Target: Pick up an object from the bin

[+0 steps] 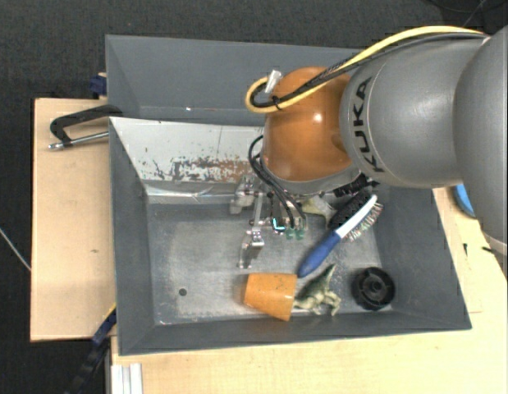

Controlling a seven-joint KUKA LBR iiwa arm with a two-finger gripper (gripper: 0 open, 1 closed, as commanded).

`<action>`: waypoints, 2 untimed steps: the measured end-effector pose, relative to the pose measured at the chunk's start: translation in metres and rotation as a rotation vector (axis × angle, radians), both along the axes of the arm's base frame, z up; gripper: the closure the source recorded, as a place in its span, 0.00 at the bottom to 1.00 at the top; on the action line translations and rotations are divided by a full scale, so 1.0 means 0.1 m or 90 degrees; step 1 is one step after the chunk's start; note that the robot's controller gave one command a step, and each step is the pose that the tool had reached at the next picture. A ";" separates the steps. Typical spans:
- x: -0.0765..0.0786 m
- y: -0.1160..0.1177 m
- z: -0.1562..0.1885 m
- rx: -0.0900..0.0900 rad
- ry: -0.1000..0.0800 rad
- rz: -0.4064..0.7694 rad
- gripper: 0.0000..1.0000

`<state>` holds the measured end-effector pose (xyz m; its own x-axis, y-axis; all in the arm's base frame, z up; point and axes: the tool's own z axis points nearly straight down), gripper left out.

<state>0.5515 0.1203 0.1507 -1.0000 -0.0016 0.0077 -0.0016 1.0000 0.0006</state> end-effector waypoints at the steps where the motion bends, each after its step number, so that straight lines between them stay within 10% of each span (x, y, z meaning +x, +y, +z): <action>1: -0.56 -0.51 -0.78 0.001 -0.014 0.246 0.00; 2: -0.54 -1.42 -0.50 0.000 -0.008 0.402 0.00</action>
Offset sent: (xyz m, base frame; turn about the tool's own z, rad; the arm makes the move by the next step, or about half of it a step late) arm -0.0599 -0.0518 -0.0807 -0.3890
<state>0.4974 -0.0219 0.1008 -0.8060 -0.5920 -0.0048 -0.5920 0.8060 -0.0032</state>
